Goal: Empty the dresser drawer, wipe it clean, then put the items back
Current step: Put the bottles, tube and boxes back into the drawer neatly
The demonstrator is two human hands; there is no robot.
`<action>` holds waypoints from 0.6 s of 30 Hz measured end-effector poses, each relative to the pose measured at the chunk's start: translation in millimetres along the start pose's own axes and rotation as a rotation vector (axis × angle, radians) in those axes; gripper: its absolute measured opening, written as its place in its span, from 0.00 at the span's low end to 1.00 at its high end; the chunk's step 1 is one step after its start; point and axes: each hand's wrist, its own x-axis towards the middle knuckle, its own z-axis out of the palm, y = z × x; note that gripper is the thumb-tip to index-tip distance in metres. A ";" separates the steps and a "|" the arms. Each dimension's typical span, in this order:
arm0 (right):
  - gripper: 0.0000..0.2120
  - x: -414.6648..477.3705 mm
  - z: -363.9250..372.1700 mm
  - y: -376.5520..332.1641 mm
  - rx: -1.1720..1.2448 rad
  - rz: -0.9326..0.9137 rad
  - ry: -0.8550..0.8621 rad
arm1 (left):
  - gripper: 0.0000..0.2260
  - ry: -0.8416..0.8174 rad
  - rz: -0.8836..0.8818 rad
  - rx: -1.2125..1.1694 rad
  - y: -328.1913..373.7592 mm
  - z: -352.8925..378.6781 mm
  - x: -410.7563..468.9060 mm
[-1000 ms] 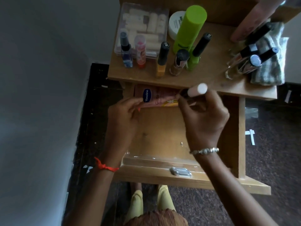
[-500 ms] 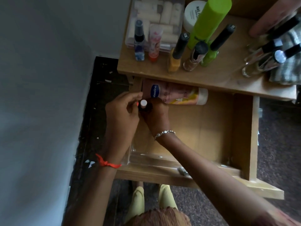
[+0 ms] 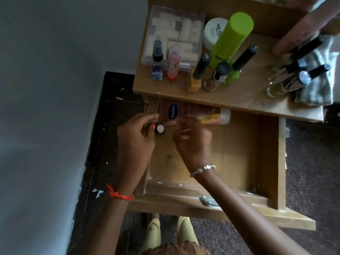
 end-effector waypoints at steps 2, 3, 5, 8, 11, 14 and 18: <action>0.10 8.3 -22.1 -10.9 0.110 0.004 0.168 | 0.14 0.006 0.001 -0.018 -0.9 -1.0 0.3; 0.10 14.5 -32.6 -17.9 0.157 0.022 0.241 | 0.14 0.007 0.014 -0.028 -1.7 -1.1 0.5; 0.15 28.0 -45.9 -29.6 0.228 0.061 0.338 | 0.15 0.007 0.035 -0.052 -2.9 0.0 0.8; 0.18 42.4 -47.8 -35.1 0.223 0.086 0.394 | 0.15 0.002 0.043 -0.074 -2.9 1.0 1.3; 0.19 50.5 -44.3 -32.8 0.206 0.097 0.389 | 0.16 -0.012 0.048 -0.076 -3.4 0.6 1.4; 0.15 57.0 -42.4 -28.8 0.159 0.068 0.364 | 0.16 -0.020 0.039 -0.070 -5.1 0.3 1.5; 0.11 55.6 -48.0 -26.3 0.133 0.039 0.399 | 0.17 -0.024 0.027 -0.077 -4.9 -0.6 0.7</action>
